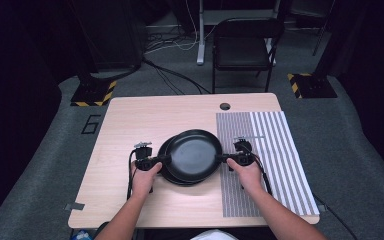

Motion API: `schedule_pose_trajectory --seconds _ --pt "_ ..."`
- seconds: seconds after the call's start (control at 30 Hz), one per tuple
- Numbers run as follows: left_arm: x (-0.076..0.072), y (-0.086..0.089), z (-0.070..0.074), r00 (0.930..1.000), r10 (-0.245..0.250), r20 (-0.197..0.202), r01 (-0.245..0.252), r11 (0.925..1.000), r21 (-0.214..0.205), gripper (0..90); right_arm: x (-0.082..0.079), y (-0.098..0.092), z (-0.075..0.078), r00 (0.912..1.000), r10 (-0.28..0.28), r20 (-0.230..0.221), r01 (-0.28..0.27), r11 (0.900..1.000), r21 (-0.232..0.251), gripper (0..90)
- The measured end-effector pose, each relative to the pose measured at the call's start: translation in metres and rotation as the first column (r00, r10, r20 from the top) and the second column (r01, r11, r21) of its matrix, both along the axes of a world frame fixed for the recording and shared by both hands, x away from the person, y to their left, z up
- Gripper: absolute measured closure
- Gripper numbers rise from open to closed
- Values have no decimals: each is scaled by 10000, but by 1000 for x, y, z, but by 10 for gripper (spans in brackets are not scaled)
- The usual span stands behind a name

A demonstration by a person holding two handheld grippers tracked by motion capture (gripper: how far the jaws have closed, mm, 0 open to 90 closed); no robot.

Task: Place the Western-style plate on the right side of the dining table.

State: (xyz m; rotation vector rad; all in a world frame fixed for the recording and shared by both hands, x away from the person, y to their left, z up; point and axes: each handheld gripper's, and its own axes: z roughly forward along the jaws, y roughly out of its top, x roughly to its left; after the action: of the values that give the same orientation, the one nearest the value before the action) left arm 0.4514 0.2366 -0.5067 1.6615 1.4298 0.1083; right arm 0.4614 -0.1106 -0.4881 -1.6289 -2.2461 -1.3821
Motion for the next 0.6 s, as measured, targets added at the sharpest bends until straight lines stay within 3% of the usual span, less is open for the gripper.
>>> schedule_pose_trajectory --seconds 0.13,0.33,0.6 --pt "0 0 -1 9998 171 -49 -173 9994 -300 696 6 2 -1 10000 -20 -51 20 10000 -45 686" --pt "0 0 -2 9998 191 24 -191 9995 -240 699 12 1 -3 9997 -218 -94 220 9995 209 698" --pt "-1 1 -4 9994 335 46 -332 9978 -579 706 4 0 -1 9997 -227 50 226 9997 137 652"
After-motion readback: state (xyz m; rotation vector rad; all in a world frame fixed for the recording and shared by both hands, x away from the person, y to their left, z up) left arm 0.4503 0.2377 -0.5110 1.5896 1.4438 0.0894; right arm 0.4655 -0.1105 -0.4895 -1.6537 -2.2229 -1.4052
